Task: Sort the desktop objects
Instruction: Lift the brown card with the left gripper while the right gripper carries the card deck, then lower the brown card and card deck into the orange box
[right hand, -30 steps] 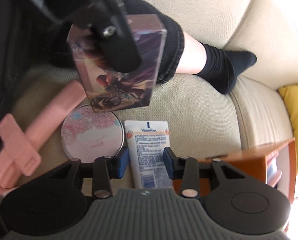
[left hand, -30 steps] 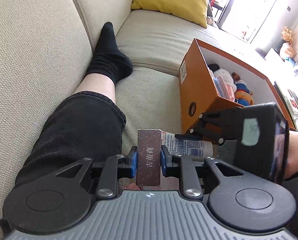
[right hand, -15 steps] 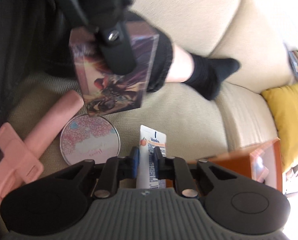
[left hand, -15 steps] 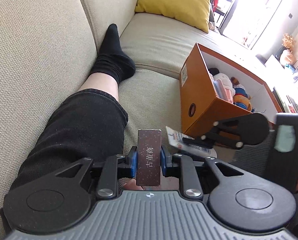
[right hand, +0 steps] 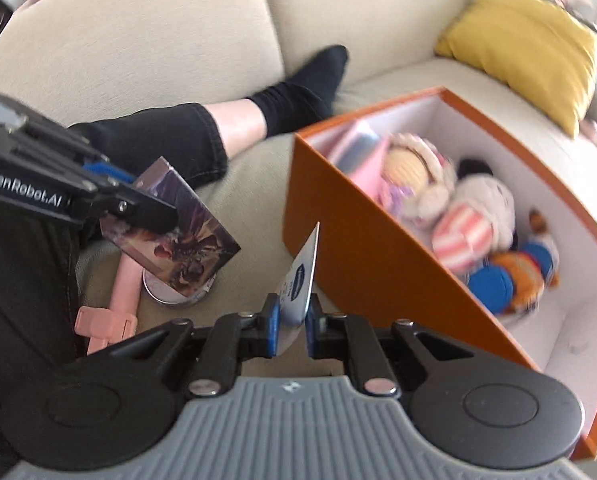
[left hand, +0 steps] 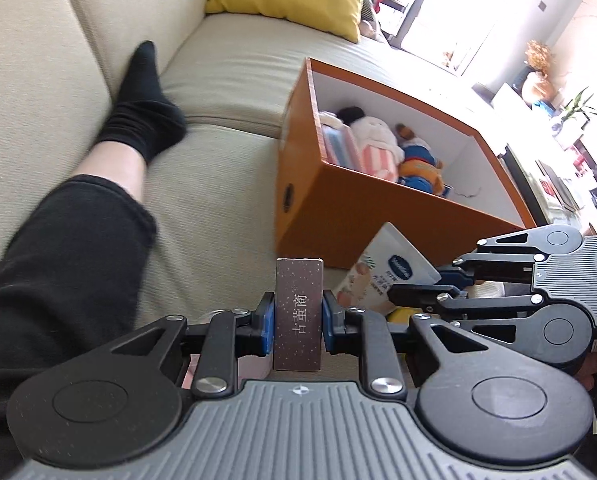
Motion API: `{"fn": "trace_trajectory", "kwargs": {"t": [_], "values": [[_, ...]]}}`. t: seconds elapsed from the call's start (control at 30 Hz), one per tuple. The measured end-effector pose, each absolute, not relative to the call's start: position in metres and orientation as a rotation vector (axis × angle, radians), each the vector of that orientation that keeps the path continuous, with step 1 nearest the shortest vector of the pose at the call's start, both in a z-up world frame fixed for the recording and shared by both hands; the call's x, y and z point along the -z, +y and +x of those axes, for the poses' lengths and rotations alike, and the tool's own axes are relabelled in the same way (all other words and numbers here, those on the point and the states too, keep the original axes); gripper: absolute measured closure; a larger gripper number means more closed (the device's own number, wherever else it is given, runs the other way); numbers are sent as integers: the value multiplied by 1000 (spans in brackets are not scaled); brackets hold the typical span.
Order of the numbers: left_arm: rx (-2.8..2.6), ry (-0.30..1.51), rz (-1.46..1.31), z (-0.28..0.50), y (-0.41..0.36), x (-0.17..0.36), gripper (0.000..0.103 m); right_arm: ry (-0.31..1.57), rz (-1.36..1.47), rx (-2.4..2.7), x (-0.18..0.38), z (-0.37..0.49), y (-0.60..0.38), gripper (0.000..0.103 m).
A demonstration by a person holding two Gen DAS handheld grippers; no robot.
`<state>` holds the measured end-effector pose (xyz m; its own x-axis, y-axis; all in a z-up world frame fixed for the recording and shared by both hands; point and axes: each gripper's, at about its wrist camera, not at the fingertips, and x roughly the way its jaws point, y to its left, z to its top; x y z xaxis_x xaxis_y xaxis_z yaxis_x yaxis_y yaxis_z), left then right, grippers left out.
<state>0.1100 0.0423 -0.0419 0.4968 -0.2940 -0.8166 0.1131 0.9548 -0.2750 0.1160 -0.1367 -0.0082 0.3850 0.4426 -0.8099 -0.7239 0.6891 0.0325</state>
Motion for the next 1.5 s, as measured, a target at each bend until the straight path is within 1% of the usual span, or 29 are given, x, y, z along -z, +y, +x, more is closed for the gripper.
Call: {"fn": "trace_trajectory", "kwargs": {"t": [0.1,0.17,0.23,0.27,0.33,0.47,0.57,0.77,0.9,1.0,1.13,1.27,1.37,1.5], "values": [[260,1035,-185,116,27,47,77,903,-321,-768,8,117,-139,89],[257,1039,-164,118,20,47,77,903,-298,-778,10,120,-135,86],[251,1042,-149,118,16,46,77,909,-279,-792,12,124,-136,86],[248,1044,-146,118,15,45,77,911,-276,-794,12,125,-136,87],[241,1049,-140,118,13,45,77,919,-266,-797,13,126,-136,93],[245,1044,-124,116,10,37,77,911,-213,-789,7,123,-144,94],[275,1029,-104,114,7,20,77,872,-168,-783,-12,118,-157,94],[366,944,-111,117,3,-35,77,762,-52,-788,-73,115,-195,95],[399,892,-117,137,-4,-64,77,656,12,-744,-111,121,-216,95],[407,880,-123,161,-12,-74,77,599,25,-682,-125,133,-223,95],[396,946,-137,201,-26,-58,77,628,47,-625,-109,162,-221,95],[386,1067,-110,234,-42,-20,77,723,76,-589,-73,191,-216,95],[355,1131,-49,247,-52,4,77,791,113,-570,-44,209,-213,95],[327,1194,30,254,-60,25,77,867,169,-553,-14,224,-208,95]]}}
